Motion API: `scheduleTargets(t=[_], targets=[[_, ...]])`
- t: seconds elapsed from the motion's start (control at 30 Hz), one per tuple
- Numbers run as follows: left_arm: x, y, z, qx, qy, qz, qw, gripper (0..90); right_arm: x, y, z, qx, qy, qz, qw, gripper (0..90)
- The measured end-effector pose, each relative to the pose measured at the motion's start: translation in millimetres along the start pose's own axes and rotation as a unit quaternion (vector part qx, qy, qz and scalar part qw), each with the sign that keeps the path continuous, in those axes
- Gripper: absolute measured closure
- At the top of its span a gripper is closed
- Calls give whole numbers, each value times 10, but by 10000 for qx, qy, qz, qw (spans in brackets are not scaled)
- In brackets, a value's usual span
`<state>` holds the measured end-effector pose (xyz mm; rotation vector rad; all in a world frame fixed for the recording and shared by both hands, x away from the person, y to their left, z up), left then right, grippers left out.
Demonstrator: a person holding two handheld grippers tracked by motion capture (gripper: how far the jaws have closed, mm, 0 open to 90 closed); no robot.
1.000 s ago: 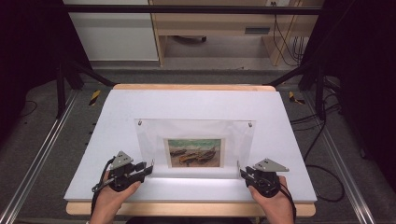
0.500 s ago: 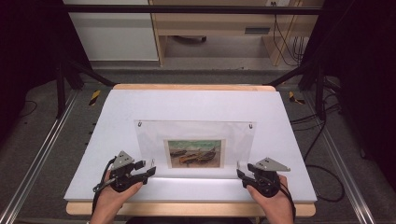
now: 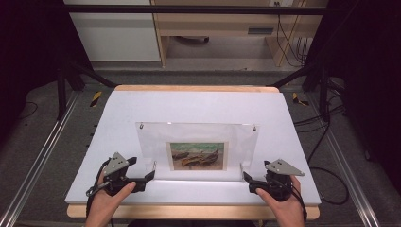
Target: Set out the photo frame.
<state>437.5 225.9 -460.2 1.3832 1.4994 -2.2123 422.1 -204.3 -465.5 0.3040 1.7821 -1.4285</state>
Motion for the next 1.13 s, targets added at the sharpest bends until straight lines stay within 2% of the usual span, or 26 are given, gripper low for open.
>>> scheduleTargets(t=[0.23,0.3,0.57,0.7,0.83,0.93,1.0,1.03,1.13], targets=[[15,-93,-141,-125,-18,88,9999,89,41,-97,155,32,93,177,9998,107],[19,-115,-186,-161,-95,143,9997,87,52,-116,196,75,125,196,9997,106],[87,-151,-421,-569,-300,67,9979,71,94,-153,378,373,299,197,9987,113],[124,-144,-562,-944,-296,-143,9950,71,115,-150,484,730,377,131,9965,128],[161,-119,-676,-1212,-392,-400,9911,71,148,-74,618,1070,515,-205,9927,129],[168,-51,-755,-1375,-436,-571,9879,71,154,27,758,1302,729,-452,9878,128],[150,-16,-802,-1439,-465,-612,9866,71,141,112,829,1376,886,-597,9847,128],[136,-3,-815,-1500,-460,-606,9858,71,131,146,840,1364,906,-656,9843,128],[111,16,-810,-1609,-353,-667,9841,70,99,176,818,1447,810,-671,9839,134]])
Point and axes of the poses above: each handheld gripper's, and its own axes: y roughly forward along the jaws, x roughly out of its underside, z roughly to its right, the point moved 4 cm from there along y, roughly forward along the jaws, and after that the axes turned 13 degrees about -z, right-handed, at the moved point
